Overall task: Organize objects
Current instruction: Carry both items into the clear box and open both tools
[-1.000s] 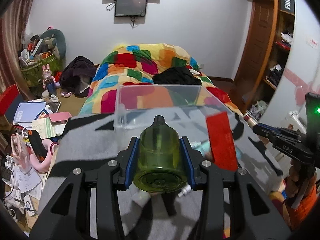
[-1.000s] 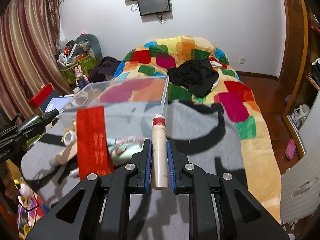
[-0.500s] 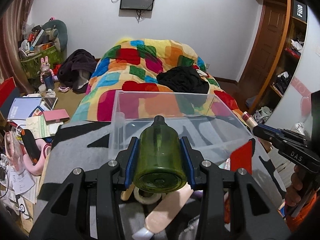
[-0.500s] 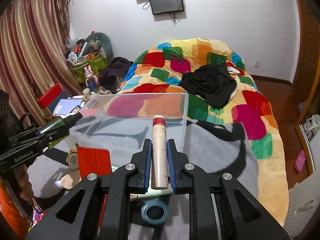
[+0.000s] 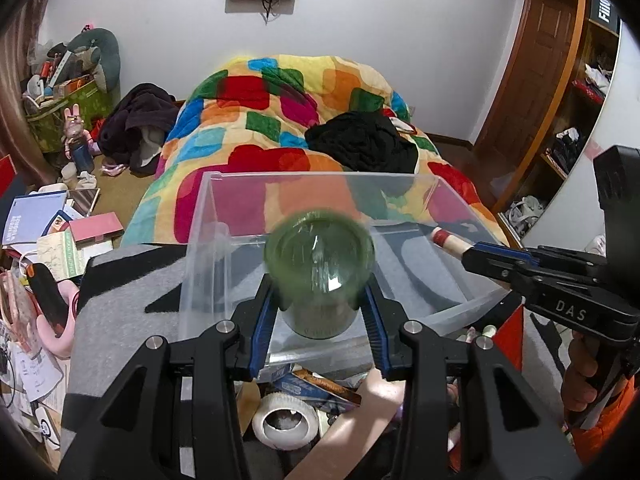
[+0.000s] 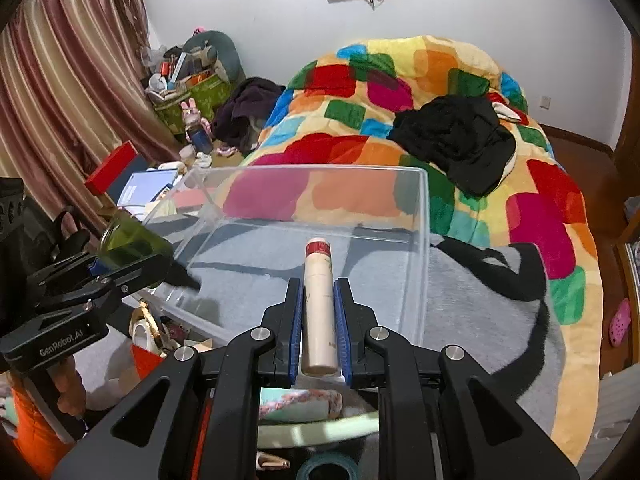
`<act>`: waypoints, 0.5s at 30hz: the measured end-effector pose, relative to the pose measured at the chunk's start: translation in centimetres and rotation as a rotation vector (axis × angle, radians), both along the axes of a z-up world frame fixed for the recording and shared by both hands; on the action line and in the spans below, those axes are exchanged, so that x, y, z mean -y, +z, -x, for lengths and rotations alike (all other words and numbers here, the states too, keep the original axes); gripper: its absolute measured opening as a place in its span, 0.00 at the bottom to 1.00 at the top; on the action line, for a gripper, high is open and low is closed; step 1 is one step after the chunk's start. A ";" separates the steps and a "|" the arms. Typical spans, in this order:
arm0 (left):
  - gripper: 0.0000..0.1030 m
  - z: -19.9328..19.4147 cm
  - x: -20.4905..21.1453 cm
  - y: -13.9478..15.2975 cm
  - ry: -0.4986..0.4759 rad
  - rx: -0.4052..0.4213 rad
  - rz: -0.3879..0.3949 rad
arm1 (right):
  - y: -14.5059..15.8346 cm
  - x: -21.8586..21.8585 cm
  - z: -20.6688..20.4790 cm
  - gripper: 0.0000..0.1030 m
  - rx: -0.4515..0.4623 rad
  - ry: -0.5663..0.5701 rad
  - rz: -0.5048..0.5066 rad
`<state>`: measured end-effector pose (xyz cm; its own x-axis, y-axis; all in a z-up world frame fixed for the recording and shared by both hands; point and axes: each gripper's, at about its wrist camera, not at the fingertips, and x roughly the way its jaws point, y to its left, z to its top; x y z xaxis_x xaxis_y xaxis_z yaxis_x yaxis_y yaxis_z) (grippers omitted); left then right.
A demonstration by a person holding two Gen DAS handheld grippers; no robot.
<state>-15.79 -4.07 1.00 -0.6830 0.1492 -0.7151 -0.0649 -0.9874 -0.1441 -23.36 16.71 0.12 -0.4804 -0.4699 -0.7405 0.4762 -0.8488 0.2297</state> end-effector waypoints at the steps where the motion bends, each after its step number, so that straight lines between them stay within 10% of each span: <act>1: 0.40 0.1 0.0 -0.1 -0.001 0.005 -0.002 | -0.1 0.2 0.2 0.14 0.004 0.004 -0.006; 9: 0.41 0.0 0.2 -0.2 -0.015 0.016 -0.023 | -0.5 0.9 0.1 0.14 0.022 0.032 -0.046; 15: 0.59 -1.2 -0.2 0.8 -0.020 -0.020 0.008 | 0.2 0.4 -0.6 0.34 0.004 0.020 -0.042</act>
